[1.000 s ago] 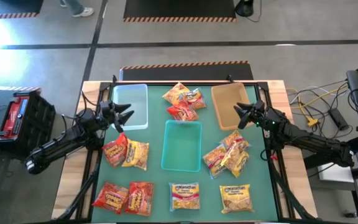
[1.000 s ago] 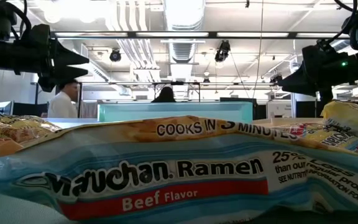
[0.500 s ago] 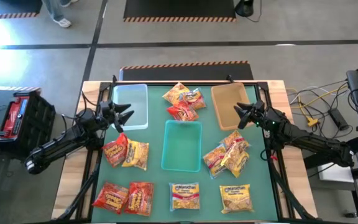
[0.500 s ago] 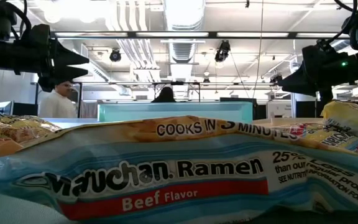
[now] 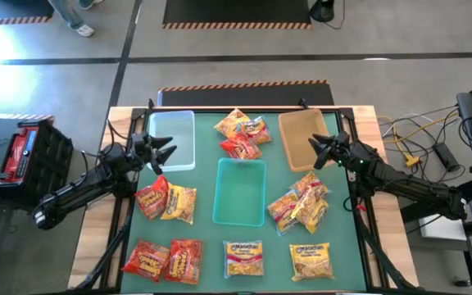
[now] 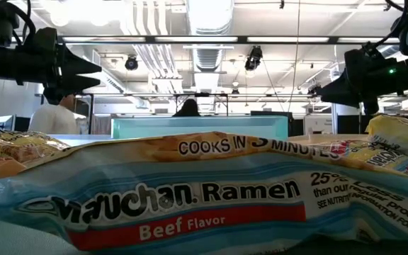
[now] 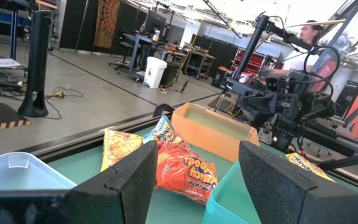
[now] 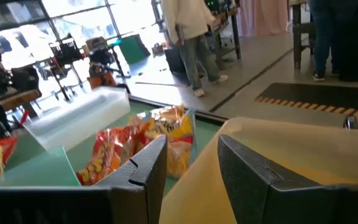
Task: Sort Maruchan noodles
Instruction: Put the orange noodle pack into the transparent bin
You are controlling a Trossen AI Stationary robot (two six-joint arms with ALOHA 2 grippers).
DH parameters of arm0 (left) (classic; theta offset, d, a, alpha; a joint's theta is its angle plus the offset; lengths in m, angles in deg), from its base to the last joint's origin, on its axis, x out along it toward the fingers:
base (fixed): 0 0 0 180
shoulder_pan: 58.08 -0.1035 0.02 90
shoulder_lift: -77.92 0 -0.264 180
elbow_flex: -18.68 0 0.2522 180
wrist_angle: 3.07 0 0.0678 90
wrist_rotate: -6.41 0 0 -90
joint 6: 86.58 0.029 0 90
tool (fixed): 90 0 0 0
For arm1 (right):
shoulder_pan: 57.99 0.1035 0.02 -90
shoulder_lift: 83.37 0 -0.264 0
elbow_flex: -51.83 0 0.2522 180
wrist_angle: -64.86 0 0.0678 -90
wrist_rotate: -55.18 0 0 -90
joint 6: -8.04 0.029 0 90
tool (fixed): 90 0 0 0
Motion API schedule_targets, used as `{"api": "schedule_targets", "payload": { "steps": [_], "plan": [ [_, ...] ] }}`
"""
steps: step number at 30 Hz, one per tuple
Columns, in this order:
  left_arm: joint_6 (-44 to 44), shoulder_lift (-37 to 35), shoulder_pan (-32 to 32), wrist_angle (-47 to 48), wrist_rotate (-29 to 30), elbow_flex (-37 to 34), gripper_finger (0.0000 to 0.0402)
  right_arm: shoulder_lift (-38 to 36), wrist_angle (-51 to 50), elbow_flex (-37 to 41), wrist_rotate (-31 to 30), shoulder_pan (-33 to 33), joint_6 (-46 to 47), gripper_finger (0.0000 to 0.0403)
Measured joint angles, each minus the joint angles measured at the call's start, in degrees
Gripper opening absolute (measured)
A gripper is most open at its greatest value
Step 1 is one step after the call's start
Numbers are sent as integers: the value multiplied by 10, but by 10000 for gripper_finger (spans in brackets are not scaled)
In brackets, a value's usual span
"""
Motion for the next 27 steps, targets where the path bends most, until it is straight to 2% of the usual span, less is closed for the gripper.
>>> {"api": "schedule_targets", "payload": {
  "steps": [12, 17, 22, 27],
  "plan": [
    [0, 0, 0, 0, 0, 0, 210, 0, 9, 0, -9, 0, 15, 132],
    [0, 0, 0, 0, 0, 0, 210, 0, 46, 0, -9, 0, 22, 132],
    [0, 0, 0, 0, 14, 0, 210, 0, 96, 0, -15, 0, 107, 132],
    [0, 0, 0, -1, 28, 0, 210, 0, 99, 0, -14, 0, 167, 132]
  ]
}}
